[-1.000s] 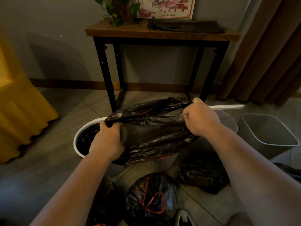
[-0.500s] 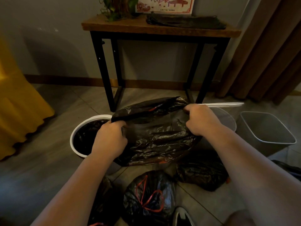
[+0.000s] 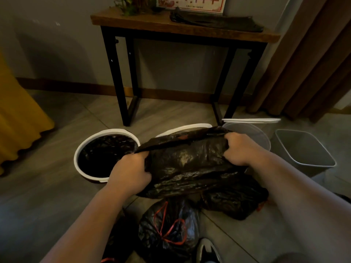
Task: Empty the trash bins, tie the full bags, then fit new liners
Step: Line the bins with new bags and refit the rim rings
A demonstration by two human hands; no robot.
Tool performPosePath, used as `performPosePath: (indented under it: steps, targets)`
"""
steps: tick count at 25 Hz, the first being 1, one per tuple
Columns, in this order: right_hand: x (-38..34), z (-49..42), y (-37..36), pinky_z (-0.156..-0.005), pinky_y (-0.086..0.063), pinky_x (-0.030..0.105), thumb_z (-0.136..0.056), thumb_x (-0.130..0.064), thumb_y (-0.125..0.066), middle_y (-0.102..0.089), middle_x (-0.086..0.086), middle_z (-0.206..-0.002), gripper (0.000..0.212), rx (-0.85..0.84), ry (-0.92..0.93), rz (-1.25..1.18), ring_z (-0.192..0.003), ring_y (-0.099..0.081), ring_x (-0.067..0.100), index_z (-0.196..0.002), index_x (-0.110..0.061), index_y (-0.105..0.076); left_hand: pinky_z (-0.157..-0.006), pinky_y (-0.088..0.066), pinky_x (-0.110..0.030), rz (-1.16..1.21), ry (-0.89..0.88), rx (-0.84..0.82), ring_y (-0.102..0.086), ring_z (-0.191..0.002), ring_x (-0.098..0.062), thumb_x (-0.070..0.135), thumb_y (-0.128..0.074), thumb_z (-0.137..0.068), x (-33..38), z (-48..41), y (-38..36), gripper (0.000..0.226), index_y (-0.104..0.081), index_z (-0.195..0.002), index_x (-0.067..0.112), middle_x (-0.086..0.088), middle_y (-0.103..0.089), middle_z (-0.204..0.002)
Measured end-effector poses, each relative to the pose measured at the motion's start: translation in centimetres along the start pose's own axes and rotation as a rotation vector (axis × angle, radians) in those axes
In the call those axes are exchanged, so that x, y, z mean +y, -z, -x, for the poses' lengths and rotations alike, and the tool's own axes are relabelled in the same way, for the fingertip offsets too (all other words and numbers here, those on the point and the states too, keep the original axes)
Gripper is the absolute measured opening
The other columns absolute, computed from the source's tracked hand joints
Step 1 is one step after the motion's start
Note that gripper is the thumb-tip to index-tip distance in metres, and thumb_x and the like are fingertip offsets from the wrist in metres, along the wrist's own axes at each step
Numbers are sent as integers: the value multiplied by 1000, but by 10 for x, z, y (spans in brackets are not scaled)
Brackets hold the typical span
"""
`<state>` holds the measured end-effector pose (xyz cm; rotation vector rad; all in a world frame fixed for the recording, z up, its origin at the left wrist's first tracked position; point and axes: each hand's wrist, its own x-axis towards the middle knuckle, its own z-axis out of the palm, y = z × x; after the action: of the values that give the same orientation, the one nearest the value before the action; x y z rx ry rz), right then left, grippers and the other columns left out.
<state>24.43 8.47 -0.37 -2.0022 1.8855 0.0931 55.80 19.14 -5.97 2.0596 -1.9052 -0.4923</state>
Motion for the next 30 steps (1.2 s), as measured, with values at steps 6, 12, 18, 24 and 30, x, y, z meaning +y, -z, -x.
performPosePath:
  steps: [6,12,18,24,30]
  targets:
    - [7,-39,-10,-80,-58,30,-68,-20,-95,-72,-5,-110,57,-343,60,-6,-99,-68,15,-114,-32,-65,-91,-56,-31,138,-9,-14,-68,-110,-28,18,-73,-79,-8,-3,-24,53,-63,-131,26,-1,-73,-112]
    - [33,-90,-55,-73,-56,31,-61,-20,-97,-64,-5,-109,73,-163,45,-195,-97,-64,17,-120,-28,-55,-114,-41,-26,190,-112,-138,-49,-141,-24,28,-78,-79,-2,-33,-72,81,-47,-153,37,-5,-54,-151]
    - [28,-146,-87,-93,-61,43,-59,2,-93,-76,1,-110,67,53,-18,-849,-106,-71,26,-117,-23,-69,-89,-42,-27,168,-91,-70,-60,-123,-27,17,-69,-77,16,-92,-91,62,-57,-136,30,-3,-64,-133]
    - [11,-187,-115,-92,-50,15,-88,-9,-81,-71,2,-125,55,16,254,-343,-124,-63,24,-140,-12,-64,-94,-40,-28,22,-119,-139,-53,-123,-29,6,-62,-90,28,-139,-119,49,-53,-138,6,-15,-56,-134]
    - [-1,-220,-137,-91,-36,23,-102,-22,-65,-62,14,-134,39,-262,249,5,-125,-58,30,-139,-10,-59,-103,-43,-35,-341,-108,-297,-56,-122,-35,25,-62,-96,27,-193,-154,31,-70,-119,4,-21,-63,-130]
